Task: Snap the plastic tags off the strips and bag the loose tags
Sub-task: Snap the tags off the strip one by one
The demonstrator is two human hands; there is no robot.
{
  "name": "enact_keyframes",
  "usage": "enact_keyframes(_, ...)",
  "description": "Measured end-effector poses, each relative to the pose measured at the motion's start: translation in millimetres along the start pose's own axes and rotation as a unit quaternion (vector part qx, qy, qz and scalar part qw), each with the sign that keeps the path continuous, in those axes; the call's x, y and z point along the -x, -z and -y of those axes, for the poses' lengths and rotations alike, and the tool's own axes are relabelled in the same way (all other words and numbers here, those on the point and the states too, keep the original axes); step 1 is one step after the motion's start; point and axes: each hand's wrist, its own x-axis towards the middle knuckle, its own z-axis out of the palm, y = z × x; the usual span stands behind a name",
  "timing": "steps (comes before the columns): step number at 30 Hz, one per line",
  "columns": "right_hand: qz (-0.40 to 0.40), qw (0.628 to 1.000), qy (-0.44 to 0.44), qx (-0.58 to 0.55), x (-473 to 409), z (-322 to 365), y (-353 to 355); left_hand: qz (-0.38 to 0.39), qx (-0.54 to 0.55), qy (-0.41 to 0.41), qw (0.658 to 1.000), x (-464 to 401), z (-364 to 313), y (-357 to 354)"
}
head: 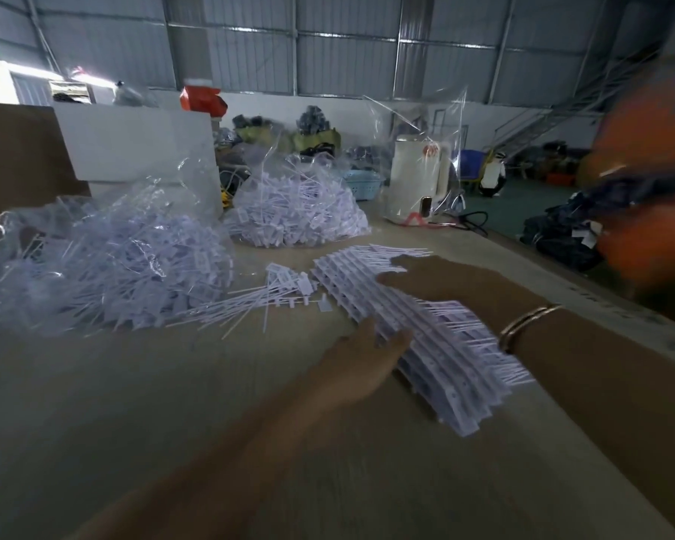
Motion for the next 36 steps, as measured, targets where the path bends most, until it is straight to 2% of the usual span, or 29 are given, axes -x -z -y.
enact_keyframes(2, 0.046, 0.999, 0.008, 0.011, 7.3, -26.9, -1.7, -0.013, 0.023, 0.043, 0.999, -9.7, -9.2, -8.2)
enact_keyframes(4, 0.085, 0.993, 0.028, 0.079, 15.9, -46.2, -21.3, -0.032, -0.032, 0.052, 0.998, -16.8, -16.8, -18.1)
enact_keyframes(6, 0.055, 0.989, 0.038, 0.134, 18.6, -53.6, -41.5, -0.052, -0.057, 0.054, 0.996, -23.6, -23.7, -25.1)
enact_keyframes(9, 0.045, 0.998, -0.006, 0.044, 16.3, -38.9, -47.0, -0.074, 0.017, 0.054, 0.996, -37.2, -23.9, -15.2)
enact_keyframes(12, 0.070, 0.986, -0.066, -0.135, 11.1, -22.4, -40.7, -0.027, 0.134, 0.030, 0.990, -50.6, -12.5, 8.8)
enact_keyframes(13, 0.084, 0.979, -0.063, -0.176, 11.1, -19.6, -37.8, -0.025, 0.141, 0.022, 0.989, -53.0, -9.1, 18.7)
enact_keyframes(15, 0.100, 0.980, -0.038, -0.170, 13.2, -22.8, -28.6, -0.059, 0.091, 0.012, 0.994, -51.0, -4.3, 35.0)
enact_keyframes(18, 0.028, 0.998, -0.047, -0.043, 22.9, -45.3, -14.6, -0.142, -0.050, -0.026, 0.988, -27.5, -3.5, 42.0)
enact_keyframes(19, 0.007, 0.999, -0.043, -0.003, 27.0, -53.6, -16.0, -0.141, -0.097, -0.054, 0.984, -15.9, -4.1, 36.9)
enact_keyframes(21, 0.026, 0.998, 0.007, 0.065, 34.3, -64.3, -31.8, -0.087, -0.222, -0.089, 0.967, 4.0, -8.0, 22.2)
enact_keyframes(23, 0.046, 0.995, 0.018, 0.090, 38.1, -63.5, -55.5, -0.049, -0.337, -0.111, 0.934, 5.8, -7.2, 17.5)
enact_keyframes(24, 0.037, 0.995, 0.011, 0.093, 36.9, -62.5, -63.5, -0.052, -0.360, -0.120, 0.924, 3.3, -6.4, 20.9)
enact_keyframes(26, 0.016, 0.996, -0.016, 0.084, 31.4, -61.2, -67.1, -0.057, -0.357, -0.129, 0.923, -5.3, -2.6, 32.4)
enact_keyframes(28, -0.021, 0.995, -0.062, 0.069, 27.6, -54.4, -57.7, -0.065, -0.313, -0.124, 0.939, -13.7, 0.4, 40.0)
enact_keyframes(30, -0.129, 0.987, -0.078, 0.063, 23.4, -39.9, -44.4, -0.111, -0.255, -0.123, 0.953, -16.5, 2.8, 38.1)
enact_keyframes(32, -0.250, 0.967, -0.030, 0.045, 18.5, -16.2, -35.7, -0.168, -0.223, -0.134, 0.951, -13.7, 7.0, 32.7)
enact_keyframes(33, -0.274, 0.961, -0.008, 0.034, 17.2, -2.0, -33.8, -0.186, -0.214, -0.141, 0.949, -10.9, 10.7, 29.4)
enact_keyframes(34, -0.259, 0.966, 0.000, 0.020, 15.8, 10.8, -33.7, -0.193, -0.208, -0.148, 0.947, -8.2, 14.9, 26.0)
enact_keyframes(36, -0.153, 0.988, -0.019, -0.013, 11.8, 28.7, -38.4, -0.197, -0.221, -0.159, 0.942, -3.3, 23.1, 19.8)
